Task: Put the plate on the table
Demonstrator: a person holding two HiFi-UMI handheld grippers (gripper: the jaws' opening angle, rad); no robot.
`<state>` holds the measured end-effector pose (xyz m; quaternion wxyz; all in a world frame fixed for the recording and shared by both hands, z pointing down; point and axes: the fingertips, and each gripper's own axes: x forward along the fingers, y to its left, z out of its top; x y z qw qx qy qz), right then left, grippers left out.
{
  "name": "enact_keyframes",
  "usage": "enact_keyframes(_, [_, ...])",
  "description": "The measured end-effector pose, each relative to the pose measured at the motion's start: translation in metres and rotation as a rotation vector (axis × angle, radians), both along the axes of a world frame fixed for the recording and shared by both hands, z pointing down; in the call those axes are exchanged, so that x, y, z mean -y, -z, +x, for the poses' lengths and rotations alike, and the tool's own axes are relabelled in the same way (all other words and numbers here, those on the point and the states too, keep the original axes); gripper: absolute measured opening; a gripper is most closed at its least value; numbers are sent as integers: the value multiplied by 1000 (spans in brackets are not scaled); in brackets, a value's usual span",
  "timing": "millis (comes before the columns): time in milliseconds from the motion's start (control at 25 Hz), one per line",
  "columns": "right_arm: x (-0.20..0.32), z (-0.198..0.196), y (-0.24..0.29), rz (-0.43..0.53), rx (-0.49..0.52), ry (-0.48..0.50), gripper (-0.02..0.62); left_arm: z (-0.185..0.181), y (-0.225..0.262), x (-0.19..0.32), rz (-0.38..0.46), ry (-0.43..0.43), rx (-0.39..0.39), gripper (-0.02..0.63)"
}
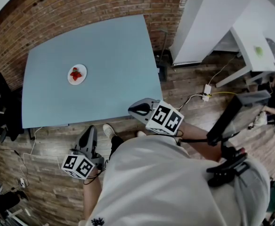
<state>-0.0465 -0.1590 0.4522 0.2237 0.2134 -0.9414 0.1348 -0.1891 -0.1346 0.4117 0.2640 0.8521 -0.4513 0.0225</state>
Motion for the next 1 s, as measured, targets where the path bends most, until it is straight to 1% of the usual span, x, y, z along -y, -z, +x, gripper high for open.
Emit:
enact_keyframes(280, [-8,4,0,9,2,7,8,5,-3,-8,-15,4,1,2])
enact_keyframes(640, [-18,11,-2,-5,-7,7,8,13,-9,-12,-24,-3,-9,2])
enact_keyframes(1000, [-16,8,-9,-22,-17,13,8,9,-15,-9,-34,0,-13,2])
